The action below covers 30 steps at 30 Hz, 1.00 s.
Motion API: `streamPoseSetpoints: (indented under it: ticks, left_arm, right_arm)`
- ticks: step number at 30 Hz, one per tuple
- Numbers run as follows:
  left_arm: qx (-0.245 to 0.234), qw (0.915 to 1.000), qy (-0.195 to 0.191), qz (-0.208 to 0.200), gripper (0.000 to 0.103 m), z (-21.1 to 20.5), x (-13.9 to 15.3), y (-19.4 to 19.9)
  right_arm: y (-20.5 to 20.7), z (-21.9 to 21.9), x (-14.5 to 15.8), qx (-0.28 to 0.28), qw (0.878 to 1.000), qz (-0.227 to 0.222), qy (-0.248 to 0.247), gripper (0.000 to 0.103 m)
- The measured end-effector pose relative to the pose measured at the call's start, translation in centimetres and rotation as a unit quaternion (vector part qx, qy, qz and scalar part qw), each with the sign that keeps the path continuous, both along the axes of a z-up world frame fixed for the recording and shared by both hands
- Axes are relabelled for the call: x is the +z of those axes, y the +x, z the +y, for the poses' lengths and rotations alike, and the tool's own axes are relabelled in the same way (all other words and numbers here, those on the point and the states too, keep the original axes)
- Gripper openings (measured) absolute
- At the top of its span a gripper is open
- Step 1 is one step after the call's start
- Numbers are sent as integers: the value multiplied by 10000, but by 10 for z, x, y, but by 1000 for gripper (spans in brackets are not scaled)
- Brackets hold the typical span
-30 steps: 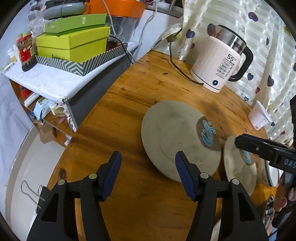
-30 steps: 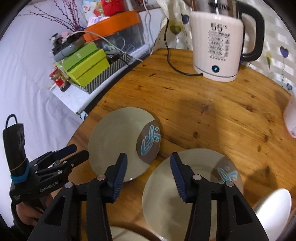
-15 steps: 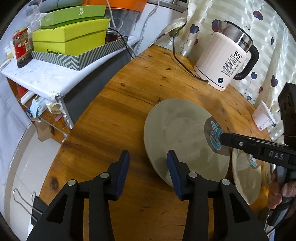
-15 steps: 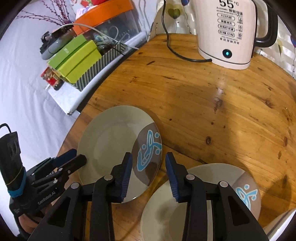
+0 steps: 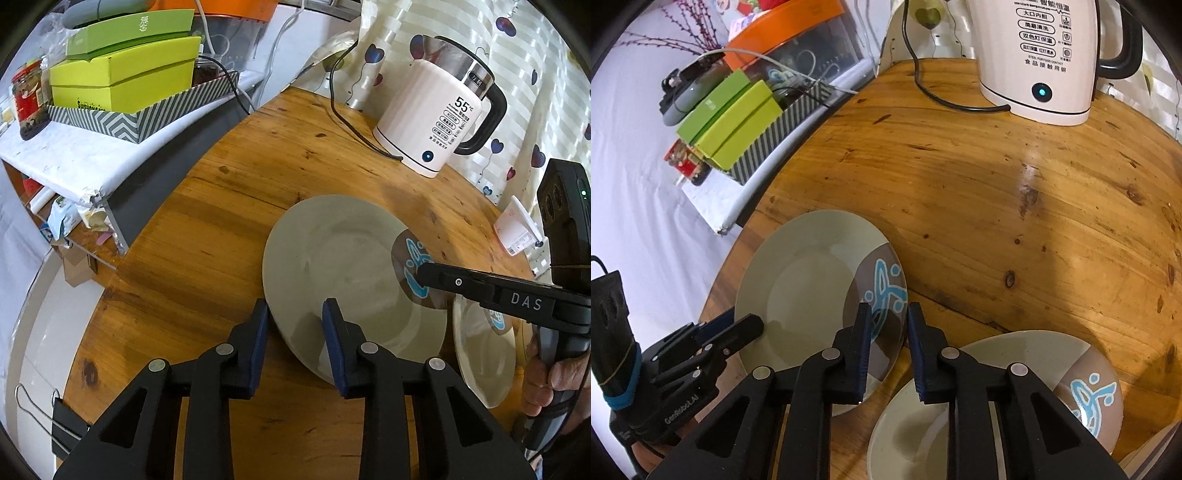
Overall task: Organize plates and bowls
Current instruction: 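Lift the beige plate with both tools and lower it onto another beige plate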
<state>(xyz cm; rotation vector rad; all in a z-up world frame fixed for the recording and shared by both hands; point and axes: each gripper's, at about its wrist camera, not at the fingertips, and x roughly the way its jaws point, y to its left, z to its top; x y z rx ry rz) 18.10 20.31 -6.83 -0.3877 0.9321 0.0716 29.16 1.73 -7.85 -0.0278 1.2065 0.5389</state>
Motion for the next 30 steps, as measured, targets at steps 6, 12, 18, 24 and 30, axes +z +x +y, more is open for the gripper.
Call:
streamPoseSetpoints:
  ticks: [6, 12, 18, 24, 30]
  left_arm:
    - [44, 10000, -6, -62, 31, 2, 8, -7]
    - [39, 9999, -1, -134, 31, 0, 20, -17]
    - [-8, 9998, 28, -215, 31, -8, 34, -33]
    - [-110, 9995, 79, -290, 31, -24, 48, -56]
    - [-228, 9992, 142, -286, 31, -44, 54, -81]
  right_arm:
    - [-4, 1, 7, 4, 10000, -29, 60, 19]
    - [-15, 0, 20, -4, 9999, -101, 96, 19]
    - [-36, -7, 35, -29, 9998, -173, 127, 19]
    - [-66, -19, 48, -102, 9995, -248, 151, 19]
    - [-99, -38, 57, -234, 9991, -300, 159, 19]
